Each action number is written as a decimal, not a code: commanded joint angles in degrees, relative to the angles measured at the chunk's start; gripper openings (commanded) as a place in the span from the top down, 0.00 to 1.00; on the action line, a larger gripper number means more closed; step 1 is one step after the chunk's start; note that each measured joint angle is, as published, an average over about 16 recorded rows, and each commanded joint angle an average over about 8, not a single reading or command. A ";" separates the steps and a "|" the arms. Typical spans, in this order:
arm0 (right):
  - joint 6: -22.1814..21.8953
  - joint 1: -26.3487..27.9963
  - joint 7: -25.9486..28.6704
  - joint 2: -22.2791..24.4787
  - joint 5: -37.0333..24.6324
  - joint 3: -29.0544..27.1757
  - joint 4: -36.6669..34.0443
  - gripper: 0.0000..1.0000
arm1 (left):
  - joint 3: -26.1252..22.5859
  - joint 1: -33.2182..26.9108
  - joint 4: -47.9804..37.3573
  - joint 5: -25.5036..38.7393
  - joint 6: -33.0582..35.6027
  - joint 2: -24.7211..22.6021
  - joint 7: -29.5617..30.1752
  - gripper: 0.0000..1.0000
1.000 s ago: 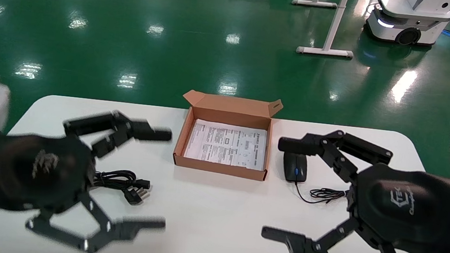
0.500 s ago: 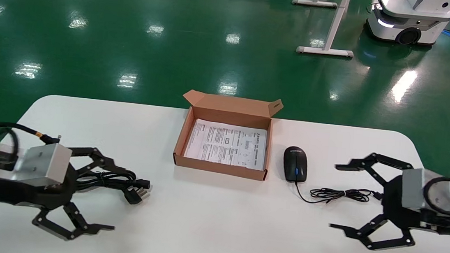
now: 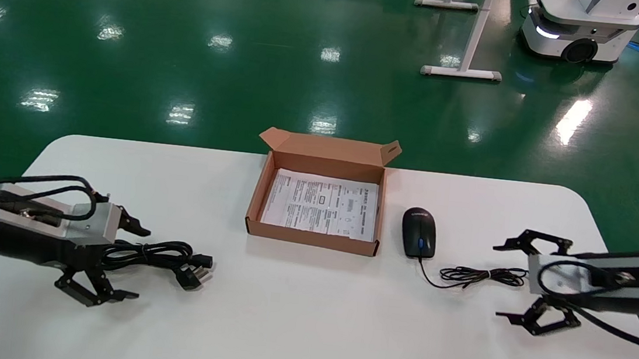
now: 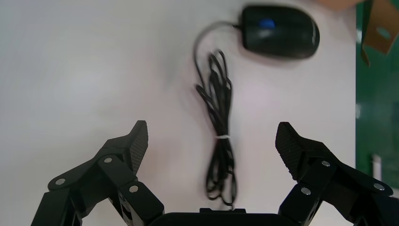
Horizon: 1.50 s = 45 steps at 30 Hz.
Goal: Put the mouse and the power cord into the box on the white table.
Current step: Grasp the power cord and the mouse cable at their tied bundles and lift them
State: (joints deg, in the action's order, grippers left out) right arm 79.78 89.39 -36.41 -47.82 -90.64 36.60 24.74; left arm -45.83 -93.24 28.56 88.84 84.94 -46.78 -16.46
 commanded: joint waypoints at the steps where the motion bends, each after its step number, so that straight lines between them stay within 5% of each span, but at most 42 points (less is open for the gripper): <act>1: -2.00 1.45 -2.55 -2.06 -1.87 0.82 -3.95 0.00 | -0.79 -1.18 -4.30 1.85 -1.27 -1.65 -2.51 0.00; 13: -9.03 5.04 -9.90 -8.65 -3.56 1.41 -18.26 0.00 | -1.88 -4.46 -19.22 4.47 -7.03 -7.73 -10.31 0.00; 14: -9.21 5.05 -10.03 -8.95 -3.39 1.29 -19.08 0.07 | -1.87 -4.55 -20.04 4.47 -7.30 -8.05 -10.66 0.01; 21: -9.55 4.91 -10.13 -10.09 -2.41 0.61 -22.92 0.95 | -1.80 -5.15 -23.65 4.49 -8.52 -9.39 -12.41 0.86; 22: -9.58 4.91 -10.13 -10.14 -2.36 0.57 -23.20 1.00 | -1.80 -5.23 -23.89 4.51 -8.59 -9.48 -12.55 0.97; 45: -9.31 4.78 -10.13 -9.91 -2.40 0.63 -22.48 1.00 | -1.72 -5.04 -23.21 4.35 -8.39 -9.22 -12.29 1.00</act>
State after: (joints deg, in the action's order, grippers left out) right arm 70.47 94.17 -46.54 -57.74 -93.03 37.22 2.23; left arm -47.56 -98.29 5.34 93.18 76.55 -56.01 -28.75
